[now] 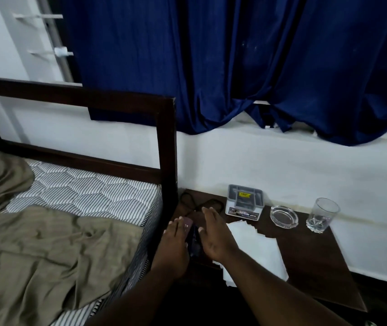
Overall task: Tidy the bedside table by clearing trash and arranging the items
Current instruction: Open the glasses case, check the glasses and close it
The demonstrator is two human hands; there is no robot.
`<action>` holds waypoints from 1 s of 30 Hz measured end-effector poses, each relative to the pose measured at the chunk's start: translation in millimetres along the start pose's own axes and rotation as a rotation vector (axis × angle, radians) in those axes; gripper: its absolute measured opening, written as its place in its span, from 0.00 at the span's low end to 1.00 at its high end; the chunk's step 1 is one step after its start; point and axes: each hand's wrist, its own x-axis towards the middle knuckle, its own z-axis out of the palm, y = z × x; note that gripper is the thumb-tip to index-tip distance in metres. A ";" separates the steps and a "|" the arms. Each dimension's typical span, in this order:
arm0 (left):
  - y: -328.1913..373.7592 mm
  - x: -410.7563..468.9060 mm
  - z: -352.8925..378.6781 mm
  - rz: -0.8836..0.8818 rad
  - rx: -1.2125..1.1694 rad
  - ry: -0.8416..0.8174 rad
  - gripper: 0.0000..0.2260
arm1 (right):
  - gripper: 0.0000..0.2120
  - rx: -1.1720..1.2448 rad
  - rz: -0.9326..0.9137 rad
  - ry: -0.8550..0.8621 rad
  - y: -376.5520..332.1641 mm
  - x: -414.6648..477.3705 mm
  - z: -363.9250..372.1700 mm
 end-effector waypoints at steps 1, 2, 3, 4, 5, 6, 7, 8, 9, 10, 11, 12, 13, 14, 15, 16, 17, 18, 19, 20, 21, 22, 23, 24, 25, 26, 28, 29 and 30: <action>-7.6 -0.3 4.0 -0.028 -0.008 -0.007 0.32 | 0.29 0.005 0.008 -0.020 -1.7 2.7 8.5; -14.7 -0.7 7.7 -0.059 -0.011 -0.018 0.32 | 0.29 0.008 0.013 -0.037 -2.9 5.5 16.5; -20.7 -0.8 11.4 -0.093 -0.017 -0.032 0.33 | 0.30 0.009 0.017 -0.054 -3.3 7.9 24.0; -25.7 -0.6 14.7 -0.128 -0.029 -0.045 0.34 | 0.30 0.007 0.024 -0.070 -3.0 10.3 31.1; -27.8 0.2 16.1 -0.159 -0.049 -0.050 0.34 | 0.30 0.007 0.033 -0.084 -2.5 12.1 36.1; -29.5 2.3 17.6 -0.186 -0.074 -0.047 0.35 | 0.30 0.004 0.040 -0.101 -1.1 14.3 41.6; -30.4 5.3 18.7 -0.206 -0.091 -0.037 0.35 | 0.30 0.001 0.045 -0.116 0.5 16.4 46.4; -30.5 8.3 19.4 -0.219 -0.093 -0.028 0.36 | 0.30 -0.001 0.046 -0.127 2.3 18.2 50.2; -30.5 10.9 20.4 -0.226 -0.085 -0.029 0.36 | 0.30 -0.004 0.048 -0.134 4.2 19.8 53.1; -30.0 12.9 21.1 -0.230 -0.076 -0.036 0.37 | 0.30 -0.006 0.048 -0.134 6.1 21.0 54.5; -30.4 14.9 22.3 -0.233 -0.066 -0.050 0.37 | 0.30 -0.008 0.048 -0.135 7.6 22.4 56.0; -31.7 16.5 23.7 -0.237 -0.054 -0.067 0.38 | 0.30 -0.007 0.048 -0.136 9.0 23.9 57.4; -32.8 17.8 25.1 -0.239 -0.042 -0.082 0.39 | 0.30 -0.006 0.052 -0.138 10.3 24.8 58.3; -33.7 18.8 26.5 -0.240 -0.029 -0.092 0.39 | 0.30 -0.006 0.057 -0.140 11.7 25.4 59.0; -34.3 19.3 27.1 -0.240 -0.011 -0.098 0.39 | 0.30 -0.005 0.062 -0.140 12.5 25.6 59.6; -33.9 19.8 27.5 -0.239 0.007 -0.101 0.38 | 0.30 -0.002 0.065 -0.139 13.7 25.4 59.7; -33.0 20.1 27.6 -0.239 0.022 -0.100 0.37 | 0.30 0.001 0.068 -0.137 14.5 25.0 59.3; -31.9 20.0 27.3 -0.240 0.029 -0.095 0.36 | 0.30 0.004 0.067 -0.135 15.1 23.9 58.6; -30.6 19.6 26.6 -0.244 0.028 -0.084 0.36 | 0.30 0.006 0.064 -0.133 15.7 22.3 57.6; -29.3 18.7 25.6 -0.248 0.020 -0.071 0.35 | 0.30 0.007 0.061 -0.131 16.6 20.5 56.9; -27.2 17.3 23.2 -0.247 0.008 -0.055 0.34 | 0.30 0.010 0.063 -0.126 17.1 18.1 55.1; -24.6 15.7 20.5 -0.236 -0.007 -0.034 0.34 | 0.30 0.017 0.070 -0.118 17.5 15.7 52.6; -21.8 14.0 17.3 -0.215 -0.027 -0.008 0.33 | 0.30 0.024 0.078 -0.107 17.5 13.5 49.4; -18.7 12.2 13.4 -0.190 -0.053 0.017 0.33 | 0.30 0.037 0.081 -0.092 17.3 11.7 45.3; -16.0 10.1 9.7 -0.167 -0.082 0.034 0.32 | 0.30 0.060 0.085 -0.076 17.1 10.1 41.6; -12.1 7.7 4.6 -0.142 -0.109 0.045 0.32 | 0.29 0.100 0.096 -0.053 16.8 7.9 36.1; -3.2 2.4 -5.9 -0.086 -0.149 0.059 0.32 | 0.29 0.232 0.149 0.003 17.1 2.5 23.5; 2.3 -0.1 -11.8 -0.051 -0.165 0.059 0.32 | 0.29 0.325 0.187 0.028 17.6 -0.9 16.0; 7.2 -2.1 -17.1 -0.015 -0.181 0.052 0.33 | 0.28 0.442 0.229 0.041 19.0 -4.1 9.3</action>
